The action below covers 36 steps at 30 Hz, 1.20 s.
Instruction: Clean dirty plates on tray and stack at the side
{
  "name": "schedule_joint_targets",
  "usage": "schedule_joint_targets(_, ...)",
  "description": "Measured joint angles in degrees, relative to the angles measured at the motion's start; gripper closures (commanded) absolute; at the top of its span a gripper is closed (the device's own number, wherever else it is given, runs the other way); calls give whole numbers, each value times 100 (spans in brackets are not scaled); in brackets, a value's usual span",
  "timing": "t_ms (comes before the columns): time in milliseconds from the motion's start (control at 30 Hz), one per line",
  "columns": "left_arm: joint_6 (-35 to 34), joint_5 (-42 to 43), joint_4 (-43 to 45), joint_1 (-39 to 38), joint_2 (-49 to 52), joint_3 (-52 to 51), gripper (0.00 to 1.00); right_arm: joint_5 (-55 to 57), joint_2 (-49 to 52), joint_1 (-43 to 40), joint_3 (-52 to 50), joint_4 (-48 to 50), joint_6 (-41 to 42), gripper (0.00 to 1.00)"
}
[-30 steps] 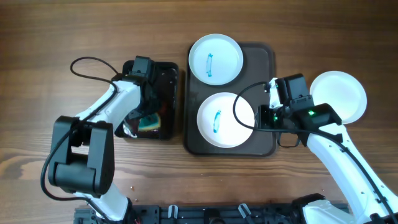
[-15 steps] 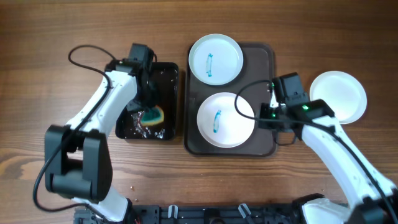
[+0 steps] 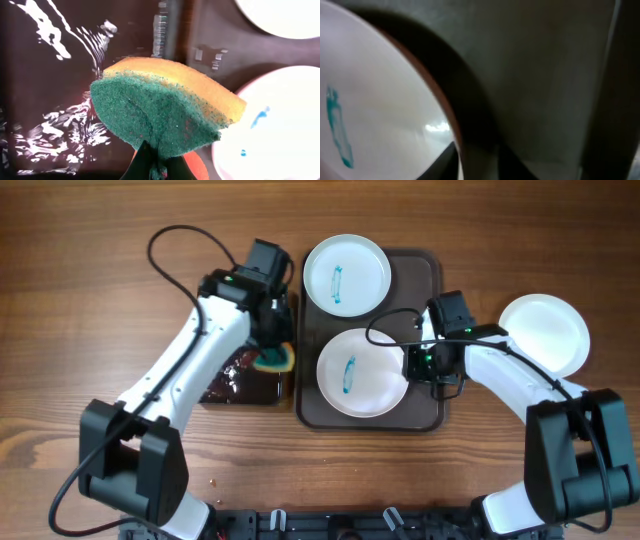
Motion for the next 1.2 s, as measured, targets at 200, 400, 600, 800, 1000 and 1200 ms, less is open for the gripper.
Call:
schedule_joint_targets(200,37,302,811,-645,2,13,96,-33,2,0,0,50,-33,96)
schedule_joint_targets(400,37,678,1414,-1062,306,37,96,-55,66,0,0,125,-9,96)
schedule_joint_targets(600,35,1217,1878,-1182,1056,44,96,-125,160,-2,44,168,-9,96)
schedule_joint_targets(800,37,1510,2293,-1486,1805,81,96,-157,175,-2,55,181,-9,96)
schedule_joint_targets(1000,-39,927,1891,-1611,1873,293,96,-168,175,0,55,192,-9,96)
schedule_joint_targets(1200,-120,4,1351,-1626,1871,396,96,-304,232,7,79,251,-9,96)
